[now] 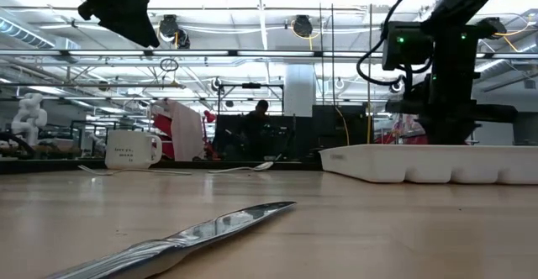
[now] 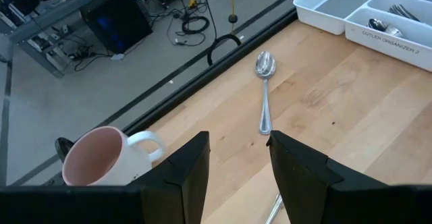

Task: Sort silverware
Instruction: Put the silver table knife into the silverware tray

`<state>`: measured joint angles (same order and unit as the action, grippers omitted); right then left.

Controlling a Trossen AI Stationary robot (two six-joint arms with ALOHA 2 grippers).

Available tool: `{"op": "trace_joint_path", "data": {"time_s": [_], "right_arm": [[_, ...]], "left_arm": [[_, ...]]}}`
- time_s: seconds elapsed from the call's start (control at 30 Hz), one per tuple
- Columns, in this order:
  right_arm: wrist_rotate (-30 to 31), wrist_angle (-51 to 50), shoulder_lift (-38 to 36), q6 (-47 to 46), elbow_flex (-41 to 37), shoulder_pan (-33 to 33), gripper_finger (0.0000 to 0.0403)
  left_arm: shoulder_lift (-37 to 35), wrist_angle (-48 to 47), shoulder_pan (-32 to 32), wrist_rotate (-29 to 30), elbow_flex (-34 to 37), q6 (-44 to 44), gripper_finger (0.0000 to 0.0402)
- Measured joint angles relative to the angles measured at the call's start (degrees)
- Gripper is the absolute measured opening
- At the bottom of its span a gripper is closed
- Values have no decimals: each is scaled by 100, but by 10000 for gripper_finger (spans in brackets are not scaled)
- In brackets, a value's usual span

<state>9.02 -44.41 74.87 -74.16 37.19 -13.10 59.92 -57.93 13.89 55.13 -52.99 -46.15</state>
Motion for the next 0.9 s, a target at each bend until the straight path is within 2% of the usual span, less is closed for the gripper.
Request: {"op": "trace_joint_path", "data": {"time_s": [0.2, 0.3, 0.47, 0.6, 0.73, 0.8, 0.9], "right_arm": [[-65, 26, -11, 333, 13, 9, 120], [-45, 12, -96, 656, 164, 9, 146], [-15, -215, -435, 1742, 779, 23, 156], [-236, -87, -697, 2901, 1518, 248, 157], [-349, -132, -730, 4019, 2257, 640, 157], [-396, -188, -730, 4719, 2527, 836, 157], [-870, 180, -667, 5829, 2771, 1203, 157]], "left_arm": [[0, 0, -2, -42, 0, 0, 162], [0, 0, -2, -63, 0, 0, 162], [0, -2, -2, -164, 0, 9, 162], [0, -3, -2, -563, 0, 351, 162], [0, 129, 0, -1425, 0, 1207, 162], [2, 345, 23, -2325, 0, 1912, 162], [2, 689, 93, -3442, 0, 2541, 162]]}}
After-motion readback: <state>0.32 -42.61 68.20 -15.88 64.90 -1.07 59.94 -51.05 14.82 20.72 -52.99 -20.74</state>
